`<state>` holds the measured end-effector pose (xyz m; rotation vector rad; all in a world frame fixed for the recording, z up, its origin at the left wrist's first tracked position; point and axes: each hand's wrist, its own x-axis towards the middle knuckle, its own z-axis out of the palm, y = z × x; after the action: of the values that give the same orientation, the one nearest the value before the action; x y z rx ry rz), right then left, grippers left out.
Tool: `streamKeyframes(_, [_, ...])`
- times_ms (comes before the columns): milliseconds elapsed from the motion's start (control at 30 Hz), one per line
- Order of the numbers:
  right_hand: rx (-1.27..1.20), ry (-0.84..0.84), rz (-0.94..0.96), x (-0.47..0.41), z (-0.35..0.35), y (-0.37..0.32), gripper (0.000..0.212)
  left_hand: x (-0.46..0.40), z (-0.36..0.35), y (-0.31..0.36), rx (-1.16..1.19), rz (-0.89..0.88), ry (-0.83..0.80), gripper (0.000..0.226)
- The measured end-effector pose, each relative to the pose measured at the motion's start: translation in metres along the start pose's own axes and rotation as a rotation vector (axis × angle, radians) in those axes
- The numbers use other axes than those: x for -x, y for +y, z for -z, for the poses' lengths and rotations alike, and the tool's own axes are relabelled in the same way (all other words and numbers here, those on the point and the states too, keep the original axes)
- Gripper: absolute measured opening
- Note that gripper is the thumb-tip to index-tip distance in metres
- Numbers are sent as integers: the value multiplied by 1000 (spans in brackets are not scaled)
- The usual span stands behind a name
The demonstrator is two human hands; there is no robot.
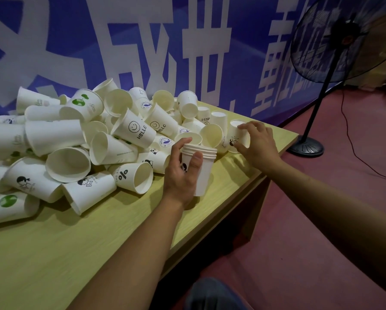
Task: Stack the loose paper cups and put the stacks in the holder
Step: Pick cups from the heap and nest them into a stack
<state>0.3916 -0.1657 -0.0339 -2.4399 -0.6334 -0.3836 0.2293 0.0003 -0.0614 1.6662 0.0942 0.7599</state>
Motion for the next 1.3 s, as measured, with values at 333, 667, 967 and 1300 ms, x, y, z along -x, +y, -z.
streamKeyframes(333, [-189,159,4,3,10,-12,18,6,-2,7,-22,21,-130,56])
streamKeyframes(667, [-179,-207,-228,5,14,3,97,6,-1,8,-15,48,-148,53])
streamKeyframes(967, [-325,-136,-243,5,20,1,77,6,-2,6,-11,26,-145,62])
streamKeyframes(1300, [-827,149,97,38,26,-58,77,6,-3,5,-53,-4,-162,60])
